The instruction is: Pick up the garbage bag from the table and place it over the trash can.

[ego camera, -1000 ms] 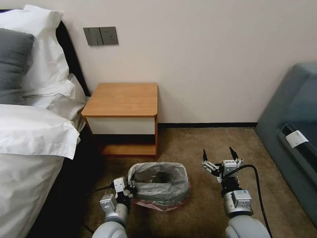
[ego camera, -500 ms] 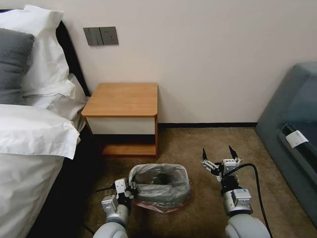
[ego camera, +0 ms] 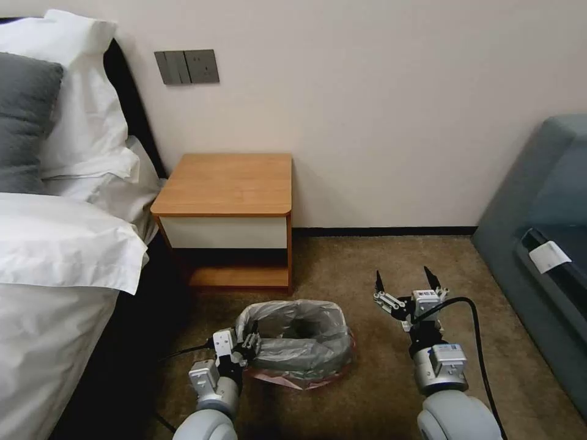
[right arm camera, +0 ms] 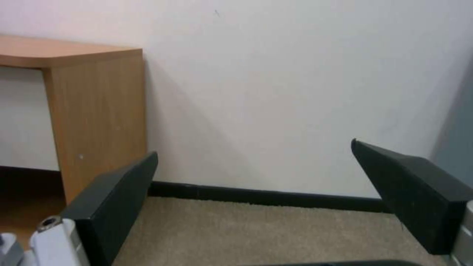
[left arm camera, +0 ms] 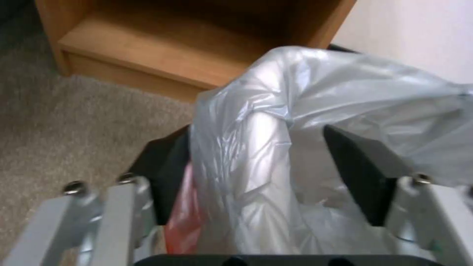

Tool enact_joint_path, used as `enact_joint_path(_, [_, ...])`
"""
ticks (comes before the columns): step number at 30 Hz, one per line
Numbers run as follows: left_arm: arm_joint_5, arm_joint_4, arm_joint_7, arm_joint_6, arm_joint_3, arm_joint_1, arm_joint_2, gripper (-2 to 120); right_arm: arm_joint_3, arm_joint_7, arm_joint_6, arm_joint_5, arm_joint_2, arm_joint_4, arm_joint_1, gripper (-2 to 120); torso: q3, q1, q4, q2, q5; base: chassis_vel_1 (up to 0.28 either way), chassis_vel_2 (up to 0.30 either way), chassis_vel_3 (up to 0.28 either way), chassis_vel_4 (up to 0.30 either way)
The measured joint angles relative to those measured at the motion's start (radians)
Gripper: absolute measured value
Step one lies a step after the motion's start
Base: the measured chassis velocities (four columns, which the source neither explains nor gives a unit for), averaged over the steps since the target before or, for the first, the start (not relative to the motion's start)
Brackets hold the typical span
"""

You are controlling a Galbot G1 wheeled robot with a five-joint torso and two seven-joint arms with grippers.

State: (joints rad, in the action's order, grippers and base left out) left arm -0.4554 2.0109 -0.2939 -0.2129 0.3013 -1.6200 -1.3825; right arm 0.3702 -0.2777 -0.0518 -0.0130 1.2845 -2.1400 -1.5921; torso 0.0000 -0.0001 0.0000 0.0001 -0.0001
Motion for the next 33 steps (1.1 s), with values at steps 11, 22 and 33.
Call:
enact_joint_path(11, [0.007,0.019,0.015,0.005,0.021,-0.009,0.018,100,-0.026,-0.012,-0.01,-0.001,0.004,-0.001,0.012,100,0.0,0.0,0.0,0.0,0.0,0.0,0.0,0.0,0.0])
enact_joint_path(22, [-0.003,0.032,0.125,0.01,0.037,-0.029,0.03,100,-0.036,-0.023,-0.019,-0.017,0.006,0.0,0.019,100,0.0,0.0,0.0,0.0,0.0,0.0,0.0,0.0,0.0])
enact_joint_path(33, [-0.008,0.064,0.189,0.013,0.086,-0.073,0.056,100,-0.037,-0.031,-0.03,-0.037,0.005,0.003,0.026,100,0.0,0.0,0.0,0.0,0.0001,0.0,0.0,0.0,0.0])
